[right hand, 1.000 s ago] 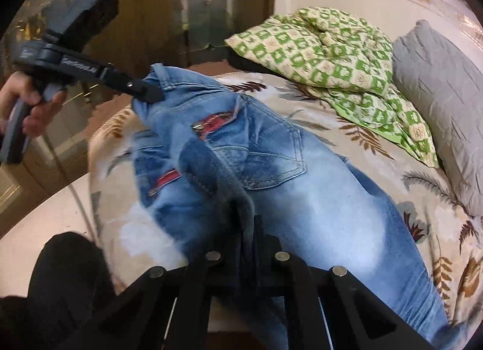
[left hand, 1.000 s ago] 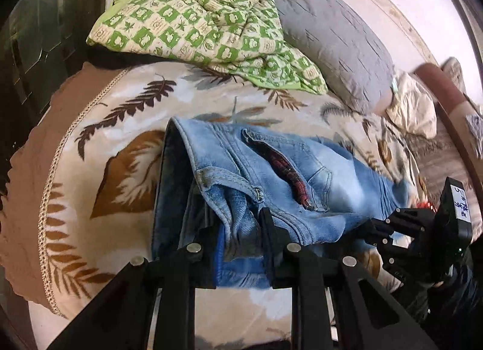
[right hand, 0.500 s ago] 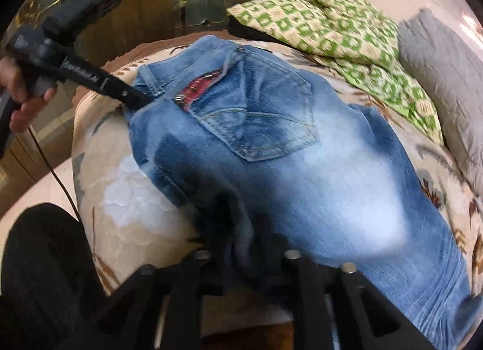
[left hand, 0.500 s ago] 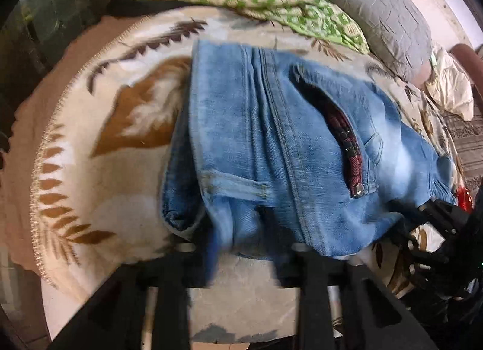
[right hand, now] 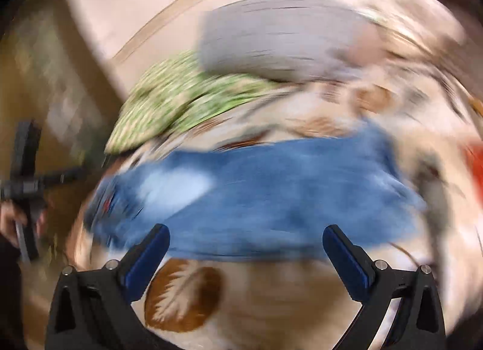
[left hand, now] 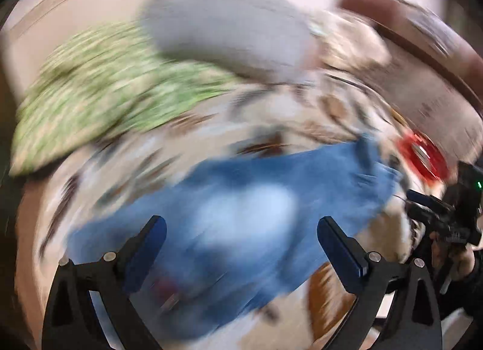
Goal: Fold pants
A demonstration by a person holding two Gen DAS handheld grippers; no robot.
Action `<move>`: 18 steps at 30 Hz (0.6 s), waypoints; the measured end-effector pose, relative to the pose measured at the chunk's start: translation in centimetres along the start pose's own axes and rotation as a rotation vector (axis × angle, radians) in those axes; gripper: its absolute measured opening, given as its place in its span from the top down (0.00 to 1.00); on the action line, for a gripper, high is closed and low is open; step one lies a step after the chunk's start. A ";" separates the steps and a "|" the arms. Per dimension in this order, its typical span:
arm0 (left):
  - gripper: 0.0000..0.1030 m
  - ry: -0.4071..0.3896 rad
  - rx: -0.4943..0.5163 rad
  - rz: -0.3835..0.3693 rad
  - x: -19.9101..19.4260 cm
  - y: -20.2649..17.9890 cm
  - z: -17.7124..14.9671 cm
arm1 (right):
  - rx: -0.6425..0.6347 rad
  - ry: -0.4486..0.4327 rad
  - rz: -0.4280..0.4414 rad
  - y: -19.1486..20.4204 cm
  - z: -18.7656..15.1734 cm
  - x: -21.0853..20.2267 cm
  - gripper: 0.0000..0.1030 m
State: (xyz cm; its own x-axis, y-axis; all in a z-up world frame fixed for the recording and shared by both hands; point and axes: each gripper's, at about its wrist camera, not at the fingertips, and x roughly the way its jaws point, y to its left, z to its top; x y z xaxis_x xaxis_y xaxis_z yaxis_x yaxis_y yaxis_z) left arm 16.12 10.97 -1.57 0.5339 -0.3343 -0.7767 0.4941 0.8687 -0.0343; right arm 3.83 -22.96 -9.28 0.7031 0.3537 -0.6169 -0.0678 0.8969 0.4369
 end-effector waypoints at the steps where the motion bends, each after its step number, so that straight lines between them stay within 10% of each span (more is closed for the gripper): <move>1: 0.03 0.009 0.055 -0.048 1.4 -1.9 1.7 | 0.061 -0.016 -0.017 -1.6 -0.2 -0.6 0.01; 7: 0.03 0.076 0.306 -0.251 9.1 -12.1 9.0 | 0.337 -0.072 -0.092 -9.0 -1.0 -3.4 0.01; 18: 0.03 0.256 0.497 -0.350 20.0 -20.3 13.3 | 0.532 -0.078 -0.058 -12.3 -0.1 -0.5 0.01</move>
State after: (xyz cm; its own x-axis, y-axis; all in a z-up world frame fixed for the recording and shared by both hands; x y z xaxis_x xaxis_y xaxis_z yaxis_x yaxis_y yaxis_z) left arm 25.84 -18.19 -8.04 0.1349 -0.4155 -0.8995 0.8997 0.4316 -0.0644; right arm 4.30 -34.13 -14.40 0.7466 0.2690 -0.6084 0.3264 0.6487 0.6874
